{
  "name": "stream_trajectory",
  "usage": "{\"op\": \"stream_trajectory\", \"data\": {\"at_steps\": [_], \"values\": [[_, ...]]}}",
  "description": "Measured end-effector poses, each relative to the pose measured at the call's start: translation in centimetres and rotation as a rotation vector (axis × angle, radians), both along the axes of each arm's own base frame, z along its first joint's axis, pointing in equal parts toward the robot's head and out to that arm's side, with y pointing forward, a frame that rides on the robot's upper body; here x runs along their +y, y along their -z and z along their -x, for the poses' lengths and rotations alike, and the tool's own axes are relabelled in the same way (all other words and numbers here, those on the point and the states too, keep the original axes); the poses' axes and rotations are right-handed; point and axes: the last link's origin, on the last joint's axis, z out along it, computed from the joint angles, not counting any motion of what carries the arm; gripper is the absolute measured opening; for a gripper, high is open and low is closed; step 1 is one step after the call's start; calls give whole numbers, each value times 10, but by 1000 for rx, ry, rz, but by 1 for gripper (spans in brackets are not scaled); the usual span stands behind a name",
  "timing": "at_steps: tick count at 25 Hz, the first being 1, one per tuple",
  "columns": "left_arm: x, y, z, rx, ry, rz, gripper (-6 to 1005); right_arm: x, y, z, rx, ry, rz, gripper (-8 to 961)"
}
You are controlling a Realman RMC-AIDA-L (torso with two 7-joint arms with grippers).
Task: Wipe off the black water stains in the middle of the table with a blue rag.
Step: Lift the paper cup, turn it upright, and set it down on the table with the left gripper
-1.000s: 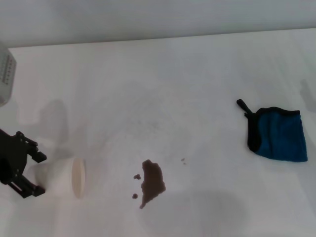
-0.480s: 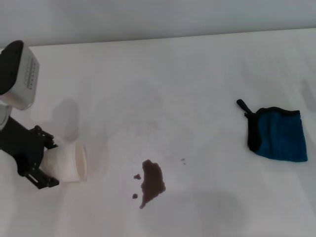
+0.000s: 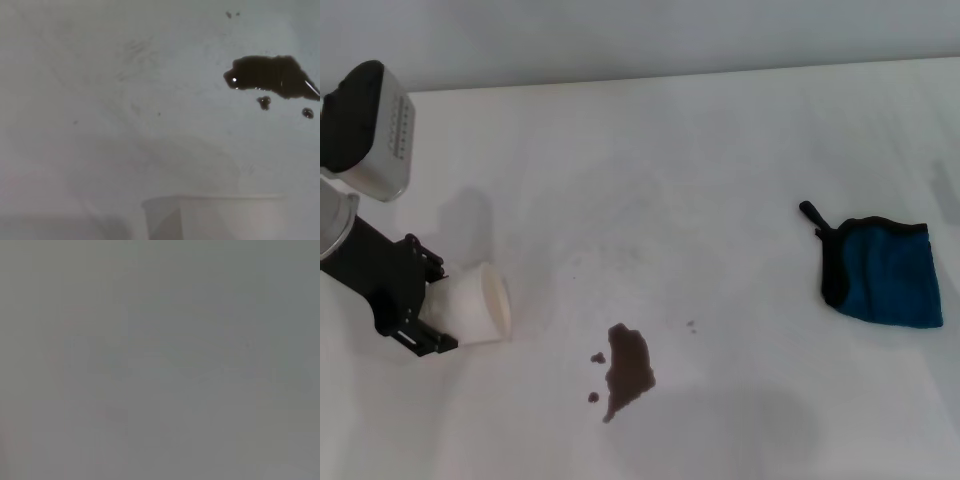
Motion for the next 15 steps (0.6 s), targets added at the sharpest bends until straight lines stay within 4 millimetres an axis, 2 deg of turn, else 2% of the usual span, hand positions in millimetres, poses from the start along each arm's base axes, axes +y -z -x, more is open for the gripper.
{"op": "stream_trajectory", "data": {"at_steps": [6, 11, 15], "values": [[1, 3, -11, -96, -16, -15, 745, 1, -1, 0, -4, -3, -1, 671], [1, -5, -22, -298, -51, -98, 689, 1, -1, 0, -7, -3, -2, 670], [-5, -4, -15, -486, -74, -190, 659, 2, -2, 0, -13, -4, -3, 669]]}}
